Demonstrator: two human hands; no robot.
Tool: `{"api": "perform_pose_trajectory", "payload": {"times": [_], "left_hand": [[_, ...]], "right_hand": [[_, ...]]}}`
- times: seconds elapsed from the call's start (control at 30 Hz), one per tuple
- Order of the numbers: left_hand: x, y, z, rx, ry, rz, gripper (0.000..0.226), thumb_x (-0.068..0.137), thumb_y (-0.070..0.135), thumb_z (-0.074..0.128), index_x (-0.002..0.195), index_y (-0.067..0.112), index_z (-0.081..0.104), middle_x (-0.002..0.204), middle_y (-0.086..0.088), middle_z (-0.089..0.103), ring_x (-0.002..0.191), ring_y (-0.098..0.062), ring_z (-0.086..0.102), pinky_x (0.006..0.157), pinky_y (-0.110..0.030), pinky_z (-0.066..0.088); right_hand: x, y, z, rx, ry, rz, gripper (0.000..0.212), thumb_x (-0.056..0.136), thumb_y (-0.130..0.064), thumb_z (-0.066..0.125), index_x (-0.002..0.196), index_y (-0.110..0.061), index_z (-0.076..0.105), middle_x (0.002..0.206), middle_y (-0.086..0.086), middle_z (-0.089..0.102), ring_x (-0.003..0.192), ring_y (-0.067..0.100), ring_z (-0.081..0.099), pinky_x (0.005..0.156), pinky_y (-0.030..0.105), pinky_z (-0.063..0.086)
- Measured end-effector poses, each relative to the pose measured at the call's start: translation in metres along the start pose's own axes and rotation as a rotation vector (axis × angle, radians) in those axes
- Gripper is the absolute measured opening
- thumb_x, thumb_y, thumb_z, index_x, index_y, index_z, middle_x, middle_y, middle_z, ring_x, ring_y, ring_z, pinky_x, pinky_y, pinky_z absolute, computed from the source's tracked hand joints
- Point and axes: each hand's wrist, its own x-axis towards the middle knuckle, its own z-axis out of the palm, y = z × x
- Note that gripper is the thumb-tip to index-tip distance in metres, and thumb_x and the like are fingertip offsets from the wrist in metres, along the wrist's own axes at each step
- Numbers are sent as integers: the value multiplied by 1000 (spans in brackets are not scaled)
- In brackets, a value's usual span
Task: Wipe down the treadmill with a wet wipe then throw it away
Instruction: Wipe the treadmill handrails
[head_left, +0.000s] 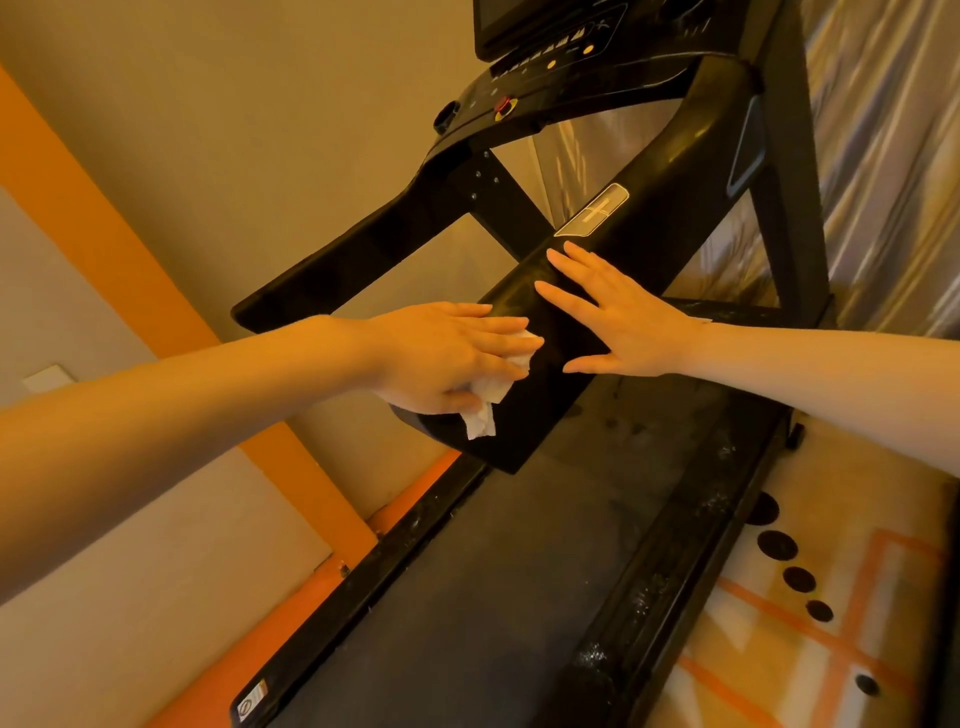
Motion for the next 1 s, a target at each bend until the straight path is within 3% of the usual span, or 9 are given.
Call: {"api": "perform_pose_trajectory", "payload": {"times": [0.2,0.43,0.67,1.0], "left_hand": [[4,7,-1,29,14,-25,53,103,42,36,154,30,25,164,7,0,149,-14,-12,118,-29,-10],[-21,4,15,40,-29,3,55,103,45,34,155,35,18,162,12,-8,143,-6,-24,112,-26,-17],[16,7,-6,125,-20,-1,53,104,44,30,154,31,22,164,6,2,149,-14,-12,117,-34,-13],[-5,9,7,108,-93,20,53,103,46,31,153,37,20,163,13,-5,145,-7,-20,113,-32,-20]], "right_hand": [[1,3,2,-15,-4,-12,86,87,-62,52,154,-19,20,162,14,12,150,33,5,117,47,13],[1,2,0,-21,-7,-12,85,87,-62,51,154,-16,24,161,17,15,150,34,7,116,48,15],[0,2,-1,-15,7,-13,85,87,-61,53,153,-18,22,161,16,14,149,34,7,116,48,16],[0,4,0,-30,1,-19,86,86,-61,54,153,-15,26,161,17,16,149,33,7,116,45,14]]}}
